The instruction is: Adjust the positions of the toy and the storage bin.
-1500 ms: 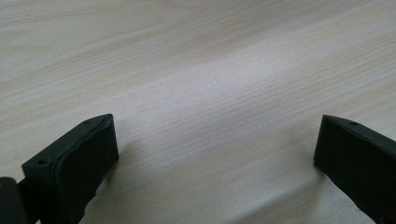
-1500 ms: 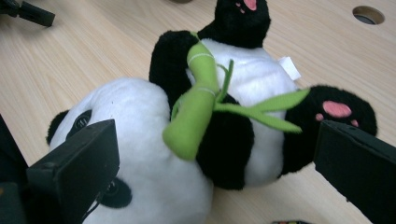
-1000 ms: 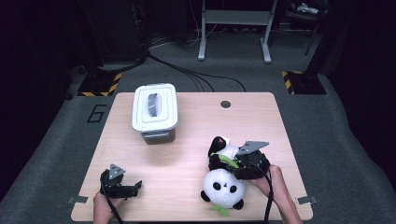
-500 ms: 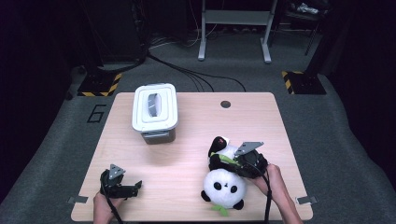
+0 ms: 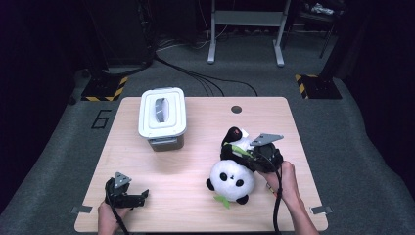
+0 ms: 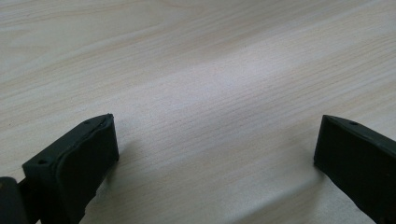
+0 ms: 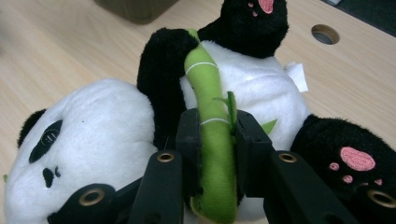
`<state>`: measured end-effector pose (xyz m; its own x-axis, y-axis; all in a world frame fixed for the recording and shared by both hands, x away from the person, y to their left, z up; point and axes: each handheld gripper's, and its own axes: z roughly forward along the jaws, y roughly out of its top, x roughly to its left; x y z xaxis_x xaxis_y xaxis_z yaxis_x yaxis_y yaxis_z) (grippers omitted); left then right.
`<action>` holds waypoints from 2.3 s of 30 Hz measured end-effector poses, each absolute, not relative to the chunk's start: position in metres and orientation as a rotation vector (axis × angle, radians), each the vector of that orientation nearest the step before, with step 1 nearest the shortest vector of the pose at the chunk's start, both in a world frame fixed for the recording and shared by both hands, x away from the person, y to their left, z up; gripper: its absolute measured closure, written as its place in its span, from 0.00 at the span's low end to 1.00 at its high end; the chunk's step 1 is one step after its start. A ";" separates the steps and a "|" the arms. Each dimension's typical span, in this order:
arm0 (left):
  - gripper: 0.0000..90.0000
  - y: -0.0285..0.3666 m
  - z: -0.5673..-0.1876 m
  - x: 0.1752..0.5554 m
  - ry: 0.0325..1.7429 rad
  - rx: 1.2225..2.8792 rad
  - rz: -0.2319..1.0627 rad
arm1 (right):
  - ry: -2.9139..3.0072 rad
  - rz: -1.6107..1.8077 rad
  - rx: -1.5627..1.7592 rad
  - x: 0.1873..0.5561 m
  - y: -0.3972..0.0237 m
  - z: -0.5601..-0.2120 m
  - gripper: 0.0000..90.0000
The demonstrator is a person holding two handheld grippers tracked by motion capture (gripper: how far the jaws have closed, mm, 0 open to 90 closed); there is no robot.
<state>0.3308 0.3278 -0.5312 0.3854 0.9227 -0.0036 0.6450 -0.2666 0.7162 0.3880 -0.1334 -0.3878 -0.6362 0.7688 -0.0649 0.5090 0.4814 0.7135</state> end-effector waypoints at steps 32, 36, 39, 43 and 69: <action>0.00 0.328 -0.531 0.331 1.340 2.011 0.562 | 2.042 0.944 1.481 0.471 -0.172 -0.384 0.82; 0.00 0.328 -0.531 0.331 1.341 2.010 0.562 | 1.992 0.938 1.539 0.481 -0.177 -0.383 0.82; 0.00 0.328 -0.531 0.331 1.341 2.010 0.562 | 1.971 0.932 1.561 0.485 -0.180 -0.383 0.82; 0.00 0.328 -0.531 0.331 1.340 2.012 0.564 | 1.933 0.892 1.614 0.496 -0.182 -0.389 0.81; 0.00 0.328 -0.531 0.331 1.340 2.012 0.564 | 2.019 0.934 1.527 0.483 -0.195 -0.398 0.17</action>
